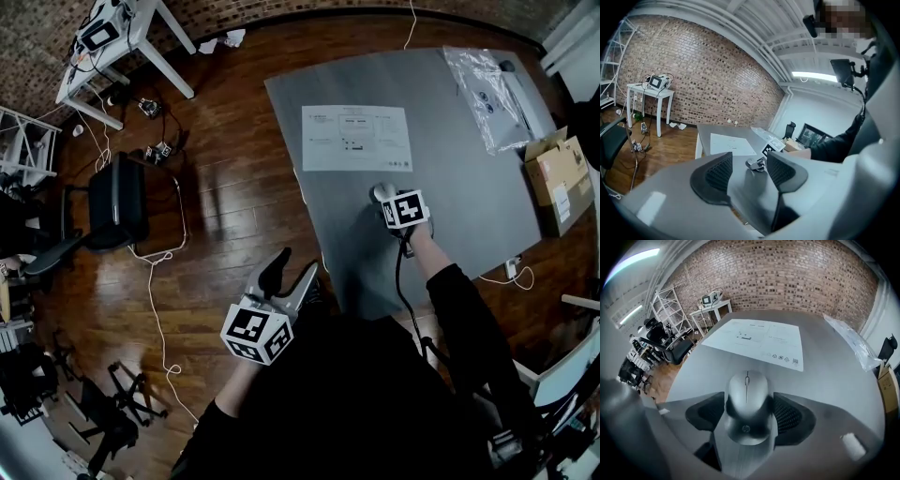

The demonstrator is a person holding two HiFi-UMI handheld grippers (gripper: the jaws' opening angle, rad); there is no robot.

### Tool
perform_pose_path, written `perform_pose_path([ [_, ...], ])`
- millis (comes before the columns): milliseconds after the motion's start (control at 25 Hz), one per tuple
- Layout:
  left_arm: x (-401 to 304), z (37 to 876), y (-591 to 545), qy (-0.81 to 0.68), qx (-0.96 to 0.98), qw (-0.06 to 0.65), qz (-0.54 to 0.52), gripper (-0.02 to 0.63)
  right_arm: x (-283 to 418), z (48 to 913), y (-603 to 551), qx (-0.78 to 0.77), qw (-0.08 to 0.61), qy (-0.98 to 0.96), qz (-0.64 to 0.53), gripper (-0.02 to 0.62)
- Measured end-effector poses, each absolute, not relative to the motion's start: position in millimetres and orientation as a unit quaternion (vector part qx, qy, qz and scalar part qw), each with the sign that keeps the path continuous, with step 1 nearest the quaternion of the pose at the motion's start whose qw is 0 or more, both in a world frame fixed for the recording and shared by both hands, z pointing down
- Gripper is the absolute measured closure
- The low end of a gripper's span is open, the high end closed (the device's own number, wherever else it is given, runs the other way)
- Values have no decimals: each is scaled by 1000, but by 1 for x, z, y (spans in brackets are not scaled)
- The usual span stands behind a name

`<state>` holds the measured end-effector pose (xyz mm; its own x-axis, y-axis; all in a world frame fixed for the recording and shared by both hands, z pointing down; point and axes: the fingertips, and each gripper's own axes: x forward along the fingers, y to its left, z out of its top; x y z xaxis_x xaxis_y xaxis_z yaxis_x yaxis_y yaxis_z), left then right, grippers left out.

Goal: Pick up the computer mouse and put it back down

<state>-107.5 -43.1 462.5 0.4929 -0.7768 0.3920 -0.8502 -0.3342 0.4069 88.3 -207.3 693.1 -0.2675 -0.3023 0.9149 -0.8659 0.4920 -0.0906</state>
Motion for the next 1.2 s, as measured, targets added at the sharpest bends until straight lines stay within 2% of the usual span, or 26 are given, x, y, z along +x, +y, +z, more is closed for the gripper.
perform_pose_path([
  [120,-109,463,-45,-500,813,290,61,390,92,695,-208,393,461,-729,318,298],
  [400,-110,463,-50,-496,817,289,60,390,91,686,-203,382,427,-745,342,304],
  [720,-99,463,-53,-476,829,287,65,390,79,629,-185,384,279,-772,422,304],
  [1200,-75,445,-50,-453,850,262,65,390,71,457,-132,388,107,-863,306,304],
])
